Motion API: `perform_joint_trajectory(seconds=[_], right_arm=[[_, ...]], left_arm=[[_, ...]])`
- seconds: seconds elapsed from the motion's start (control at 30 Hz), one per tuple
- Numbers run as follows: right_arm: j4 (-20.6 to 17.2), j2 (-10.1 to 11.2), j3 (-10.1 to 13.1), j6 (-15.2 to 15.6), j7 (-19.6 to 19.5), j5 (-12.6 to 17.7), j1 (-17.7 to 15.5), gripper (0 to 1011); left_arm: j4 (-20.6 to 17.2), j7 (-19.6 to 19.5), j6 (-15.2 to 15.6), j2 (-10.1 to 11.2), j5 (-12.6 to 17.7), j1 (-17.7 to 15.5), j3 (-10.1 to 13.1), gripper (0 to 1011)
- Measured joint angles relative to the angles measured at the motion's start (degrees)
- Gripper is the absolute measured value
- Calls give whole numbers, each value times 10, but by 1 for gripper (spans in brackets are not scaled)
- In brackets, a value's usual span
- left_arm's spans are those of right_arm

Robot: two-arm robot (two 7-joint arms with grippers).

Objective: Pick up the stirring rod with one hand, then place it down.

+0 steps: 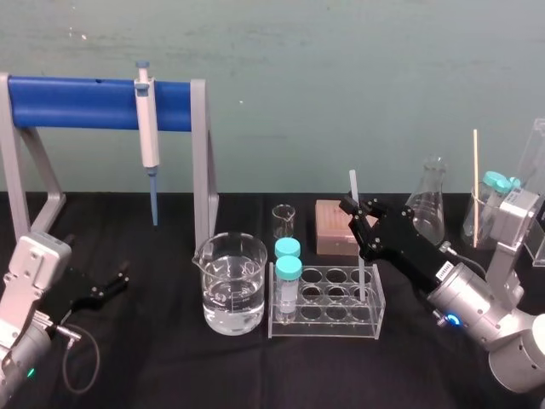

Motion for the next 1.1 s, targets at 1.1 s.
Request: perform_joint_trajectory(seconds=[1.1], right_arm=[[133, -24, -8, 17, 46, 17, 60, 72]], left_arm=[[0, 0, 0, 0, 0, 0, 0, 1000]])
